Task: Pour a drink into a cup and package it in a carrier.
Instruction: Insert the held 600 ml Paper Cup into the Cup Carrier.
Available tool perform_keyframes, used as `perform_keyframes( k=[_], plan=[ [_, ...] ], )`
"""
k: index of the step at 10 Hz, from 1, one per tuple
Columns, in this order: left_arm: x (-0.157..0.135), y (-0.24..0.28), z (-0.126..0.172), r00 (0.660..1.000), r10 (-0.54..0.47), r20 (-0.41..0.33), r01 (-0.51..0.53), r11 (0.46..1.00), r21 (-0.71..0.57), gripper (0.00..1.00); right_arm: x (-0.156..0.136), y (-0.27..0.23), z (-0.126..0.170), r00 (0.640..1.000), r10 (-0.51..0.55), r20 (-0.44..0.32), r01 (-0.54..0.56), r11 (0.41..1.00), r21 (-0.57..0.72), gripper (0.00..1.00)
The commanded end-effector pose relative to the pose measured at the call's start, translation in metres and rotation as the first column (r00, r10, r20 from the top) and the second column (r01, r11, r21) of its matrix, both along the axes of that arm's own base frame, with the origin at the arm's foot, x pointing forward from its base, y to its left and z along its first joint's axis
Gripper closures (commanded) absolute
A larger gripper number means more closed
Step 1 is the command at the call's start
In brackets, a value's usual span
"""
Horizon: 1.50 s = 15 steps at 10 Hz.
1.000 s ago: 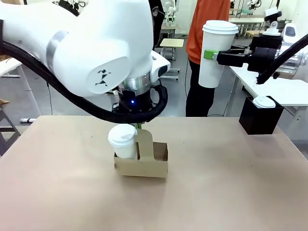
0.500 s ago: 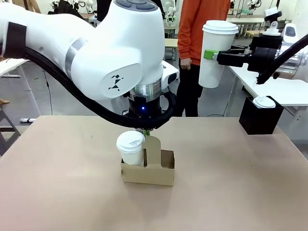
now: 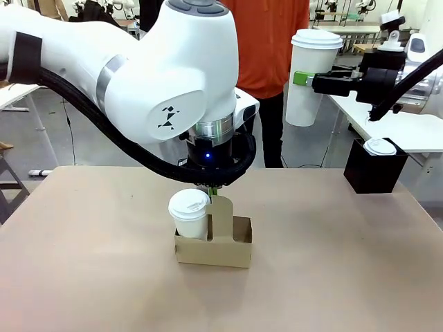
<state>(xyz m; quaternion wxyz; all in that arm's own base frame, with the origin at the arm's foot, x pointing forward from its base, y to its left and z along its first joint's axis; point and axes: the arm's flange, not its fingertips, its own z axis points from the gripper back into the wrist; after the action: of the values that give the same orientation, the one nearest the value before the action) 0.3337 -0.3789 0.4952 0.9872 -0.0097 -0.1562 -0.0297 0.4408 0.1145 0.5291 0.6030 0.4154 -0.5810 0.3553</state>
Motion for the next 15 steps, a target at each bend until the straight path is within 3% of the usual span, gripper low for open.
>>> perform_keyframes(
  k=[1, 2, 3, 4, 5, 6, 7, 8, 9, 10, 12, 13, 14, 15],
  plan=[
    [0.0, 0.0, 0.0, 1.0, 0.0, 0.0, 0.0, 1.0, 0.0, 0.4, 0.002, 0.002, 0.004, 1.0, 0.005, 0.006, -0.005, 1.0, 0.01, 0.2],
    [-0.003, 0.014, 0.001, 1.0, -0.022, -0.009, 0.022, 0.999, -0.033, 0.4, 0.002, 0.002, 0.004, 1.0, 0.005, 0.006, -0.005, 1.0, 0.01, 0.2],
    [-0.008, 0.021, 0.008, 0.998, -0.056, -0.017, 0.055, 0.997, -0.06, 0.0, 0.0, 0.0, 0.0, 1.0, 0.0, 0.0, 0.0, 1.0, 0.0, 0.2],
    [-0.012, 0.03, 0.018, 0.996, -0.092, -0.019, 0.09, 0.992, -0.09, 0.38, 0.019, 0.001, -0.008, 0.997, 0.06, -0.045, -0.06, 0.998, -0.017, 0.2],
    [-0.016, 0.04, 0.031, 0.988, -0.151, -0.028, 0.147, 0.982, -0.117, 0.0, 0.036, 0.001, -0.022, 0.99, 0.12, -0.071, -0.122, 0.992, -0.032, 0.2],
    [-0.017, 0.055, 0.048, 0.966, -0.252, -0.052, 0.243, 0.961, -0.135, 0.0, 0.046, 0.001, -0.038, 0.982, 0.184, -0.053, -0.186, 0.982, -0.041, 0.2],
    [-0.016, 0.073, 0.062, 0.925, -0.369, -0.089, 0.356, 0.925, -0.129, 0.0, 0.048, 0.004, -0.055, 0.968, 0.251, -0.027, -0.252, 0.967, -0.038, 0.2],
    [-0.013, 0.09, 0.071, 0.879, -0.472, -0.066, 0.465, 0.88, -0.096, 0.0, 0.049, 0.007, -0.071, 0.956, 0.293, -0.01, -0.293, 0.956, -0.032, 0.2],
    [-0.003, 0.112, 0.077, 0.793, -0.606, -0.055, 0.601, 0.794, -0.089, 0.0, 0.05, 0.012, -0.092, 0.94, 0.342, 0.003, -0.341, 0.939, -0.031, 0.2],
    [0.002, 0.129, 0.077, 0.776, -0.63, -0.005, 0.63, 0.776, -0.01, 0.0, 0.044, 0.02, -0.109, 0.926, 0.376, 0.012, -0.376, 0.926, -0.023, 0.2],
    [0.007, 0.165, 0.066, 0.574, -0.814, 0.09, 0.816, 0.578, 0.022, 0.0, 0.027, 0.038, -0.141, 0.912, 0.407, 0.051, -0.407, 0.913, -0.018, 0.2],
    [0.013, 0.175, 0.058, 0.53, -0.837, 0.135, 0.843, 0.538, 0.024, 0.0, 0.026, 0.044, -0.152, 0.926, 0.368, 0.081, -0.367, 0.93, -0.025, 0.2],
    [0.012, 0.167, 0.053, 0.588, -0.801, 0.115, 0.803, 0.595, 0.039, 0.0, 0.03, 0.042, -0.149, 0.943, 0.334, 0.011, -0.33, 0.936, -0.121, 0.2],
    [0.016, 0.164, 0.075, 0.602, -0.797, 0.048, 0.796, 0.604, 0.049, 0.0, 0.029, 0.04, -0.149, 0.917, 0.399, 0.025, -0.398, 0.917, -0.023, 0.2]
  ],
)
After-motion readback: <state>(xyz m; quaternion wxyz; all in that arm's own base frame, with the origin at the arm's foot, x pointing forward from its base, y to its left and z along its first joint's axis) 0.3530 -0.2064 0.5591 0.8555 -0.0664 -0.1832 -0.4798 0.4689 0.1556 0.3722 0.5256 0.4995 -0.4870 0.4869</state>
